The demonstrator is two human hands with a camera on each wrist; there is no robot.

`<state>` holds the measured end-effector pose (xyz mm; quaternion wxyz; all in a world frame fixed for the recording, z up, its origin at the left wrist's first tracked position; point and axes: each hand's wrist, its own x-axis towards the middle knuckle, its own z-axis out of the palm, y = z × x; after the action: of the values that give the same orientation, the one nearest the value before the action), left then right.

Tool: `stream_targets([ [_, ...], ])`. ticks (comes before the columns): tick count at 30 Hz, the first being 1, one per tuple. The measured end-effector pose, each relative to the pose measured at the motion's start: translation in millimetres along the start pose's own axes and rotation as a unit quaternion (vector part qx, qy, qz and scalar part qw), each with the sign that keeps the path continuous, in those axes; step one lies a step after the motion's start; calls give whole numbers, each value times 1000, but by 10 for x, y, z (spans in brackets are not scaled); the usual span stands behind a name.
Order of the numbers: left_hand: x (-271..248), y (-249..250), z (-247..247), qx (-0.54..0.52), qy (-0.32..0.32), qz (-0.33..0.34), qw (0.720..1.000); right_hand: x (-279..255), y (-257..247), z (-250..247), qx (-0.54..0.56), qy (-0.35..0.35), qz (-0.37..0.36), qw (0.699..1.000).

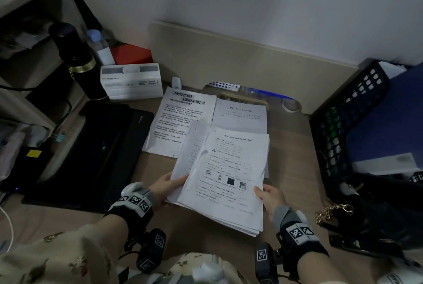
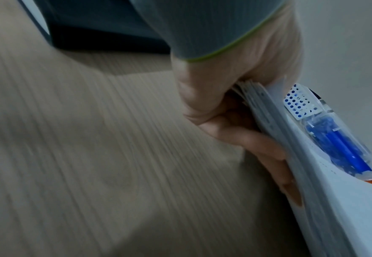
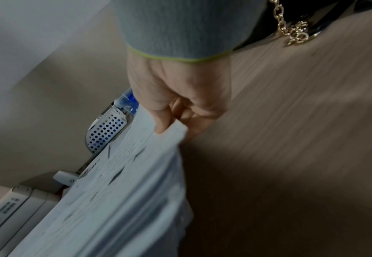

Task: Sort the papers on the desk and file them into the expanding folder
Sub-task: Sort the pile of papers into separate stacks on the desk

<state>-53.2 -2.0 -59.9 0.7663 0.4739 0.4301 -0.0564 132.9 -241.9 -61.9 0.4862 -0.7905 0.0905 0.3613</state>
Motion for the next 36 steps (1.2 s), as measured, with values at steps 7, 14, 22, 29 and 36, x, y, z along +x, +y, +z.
stream_targets([
  [7, 11, 89, 51, -27, 11, 30, 999, -51, -102, -55, 72, -36, -35, 996],
  [14, 55, 179, 145, -48, 36, 64, 996, 20, -211, -126, 98, -67, 5, 993],
  [22, 104, 241, 220, -58, 31, 60, 996, 120, -279, -227, 18, -18, -35, 999],
  [29, 120, 251, 198, -68, 12, 54, 996, 116, -319, -249, 16, -13, -53, 998],
  [36, 105, 230, 160, -72, 6, 46, 996, 152, -295, -195, 6, -24, -61, 998],
])
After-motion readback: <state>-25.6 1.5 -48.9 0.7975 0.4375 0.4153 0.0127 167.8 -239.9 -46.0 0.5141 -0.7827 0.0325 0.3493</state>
